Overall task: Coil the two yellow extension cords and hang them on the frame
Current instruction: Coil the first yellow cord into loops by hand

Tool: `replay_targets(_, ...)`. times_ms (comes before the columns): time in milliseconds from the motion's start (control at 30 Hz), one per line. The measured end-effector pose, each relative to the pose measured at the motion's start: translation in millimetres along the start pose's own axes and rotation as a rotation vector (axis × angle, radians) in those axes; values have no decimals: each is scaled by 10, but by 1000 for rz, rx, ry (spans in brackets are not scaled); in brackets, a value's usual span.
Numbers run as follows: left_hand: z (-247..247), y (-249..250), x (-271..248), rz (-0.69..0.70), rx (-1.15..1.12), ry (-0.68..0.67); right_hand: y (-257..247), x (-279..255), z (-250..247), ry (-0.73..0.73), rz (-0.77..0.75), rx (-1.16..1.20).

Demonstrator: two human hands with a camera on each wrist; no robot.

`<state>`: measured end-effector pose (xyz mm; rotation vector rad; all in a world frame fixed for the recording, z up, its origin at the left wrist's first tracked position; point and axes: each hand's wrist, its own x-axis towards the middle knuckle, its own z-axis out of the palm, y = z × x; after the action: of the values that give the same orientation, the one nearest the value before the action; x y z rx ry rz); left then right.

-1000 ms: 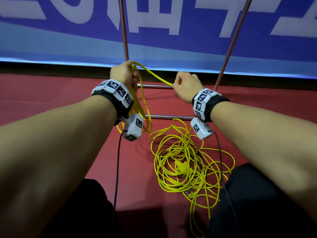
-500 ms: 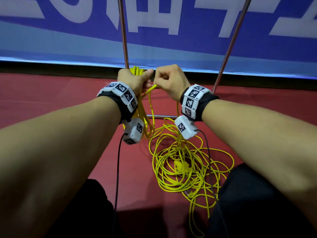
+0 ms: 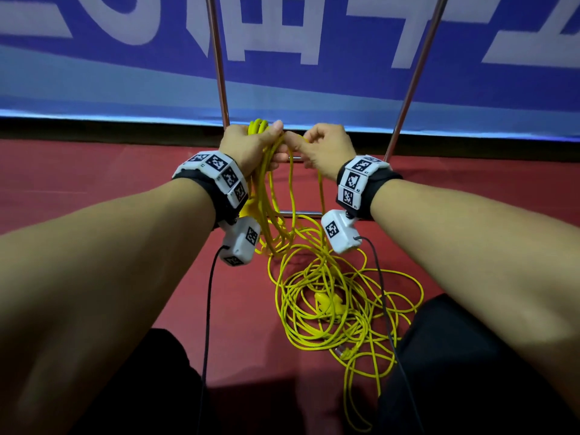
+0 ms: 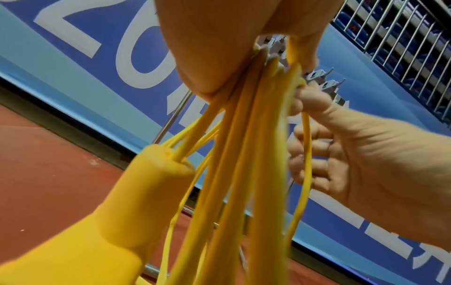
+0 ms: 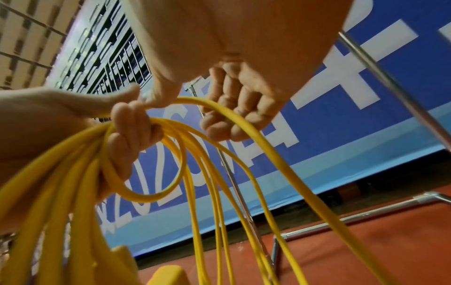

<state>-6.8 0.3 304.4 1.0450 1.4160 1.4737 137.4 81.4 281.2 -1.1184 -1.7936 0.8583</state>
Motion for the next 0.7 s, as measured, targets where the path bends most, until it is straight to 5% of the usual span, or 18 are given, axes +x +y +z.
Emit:
replay_targets(133,0,-37,-24,9,-3,-20,37,-23,-43,-15,25,-127)
replay_targets(400,-21,18,86,-13,-230,97,318,-16,-41,-307,223,16)
replay_targets(700,-9,-1,66,-94,-148,43,225,34,-450,-46,83,-105)
